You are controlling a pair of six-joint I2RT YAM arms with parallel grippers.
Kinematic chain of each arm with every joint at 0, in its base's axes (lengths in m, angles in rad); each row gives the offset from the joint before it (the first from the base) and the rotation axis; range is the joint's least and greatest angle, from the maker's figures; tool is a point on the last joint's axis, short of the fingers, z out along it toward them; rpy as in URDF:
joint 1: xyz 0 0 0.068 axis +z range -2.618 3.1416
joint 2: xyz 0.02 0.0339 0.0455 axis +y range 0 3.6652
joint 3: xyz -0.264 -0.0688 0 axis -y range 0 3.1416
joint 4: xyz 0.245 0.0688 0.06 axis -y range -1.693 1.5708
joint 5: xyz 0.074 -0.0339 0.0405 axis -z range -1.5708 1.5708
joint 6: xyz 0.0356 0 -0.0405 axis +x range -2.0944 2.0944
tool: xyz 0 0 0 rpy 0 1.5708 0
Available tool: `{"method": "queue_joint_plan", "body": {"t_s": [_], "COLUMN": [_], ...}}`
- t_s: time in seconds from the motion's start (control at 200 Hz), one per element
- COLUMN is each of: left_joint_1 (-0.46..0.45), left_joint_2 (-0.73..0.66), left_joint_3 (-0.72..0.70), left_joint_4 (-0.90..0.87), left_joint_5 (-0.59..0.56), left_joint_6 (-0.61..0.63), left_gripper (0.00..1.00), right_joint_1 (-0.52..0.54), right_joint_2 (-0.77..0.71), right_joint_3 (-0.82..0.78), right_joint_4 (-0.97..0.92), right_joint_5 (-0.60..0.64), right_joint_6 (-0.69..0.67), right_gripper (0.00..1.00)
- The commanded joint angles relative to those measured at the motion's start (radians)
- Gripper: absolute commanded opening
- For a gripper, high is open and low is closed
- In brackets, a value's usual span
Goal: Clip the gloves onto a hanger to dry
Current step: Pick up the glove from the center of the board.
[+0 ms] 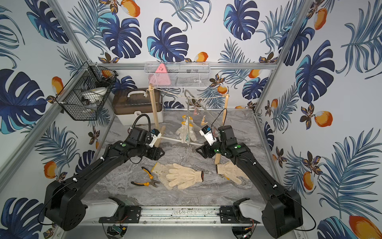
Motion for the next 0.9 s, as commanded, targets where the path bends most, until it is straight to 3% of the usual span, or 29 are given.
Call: {"method": "queue_joint_plan", "body": {"t_s": [0.0,0.195,0.34,0.535,0.675,0.896], "left_joint_1": [0.003,-0.007,-0.087,-0.281,-0.476,-0.706], "left_joint_2": [-0.007,0.044,0.057,0.051,0.070,0.203], "left_joint_3": [-0.055,-0.125,-0.117,-0.123,-0.119,-0.086], "left_joint_4": [-0.009,0.027,0.042,0.121,0.235,0.402], "left_joint_5": [-0.154,-0.149,-0.156,-0.182,-0.213,-0.241], "left_joint_6": [-0.116,-0.174,-0.189,-0.204,-0.197,-0.153], "left_gripper": [0.69,0.68,0.69,0.71,0.72,0.72], "right_joint_1": [-0.001,-0.001,-0.001,-0.001,-0.001,-0.013], "right_joint_2": [-0.018,-0.042,-0.047,-0.071,-0.100,-0.122], "right_joint_3": [-0.011,-0.030,-0.038,-0.064,-0.079,-0.090], "right_joint_4": [-0.046,-0.055,-0.066,-0.086,-0.106,-0.128], "right_joint_5": [0.044,0.061,0.062,0.094,0.127,0.184], "right_joint_6": [0.029,0.049,0.079,0.128,0.146,0.165], "right_gripper": [0.78,0.80,0.80,0.82,0.85,0.87]}}
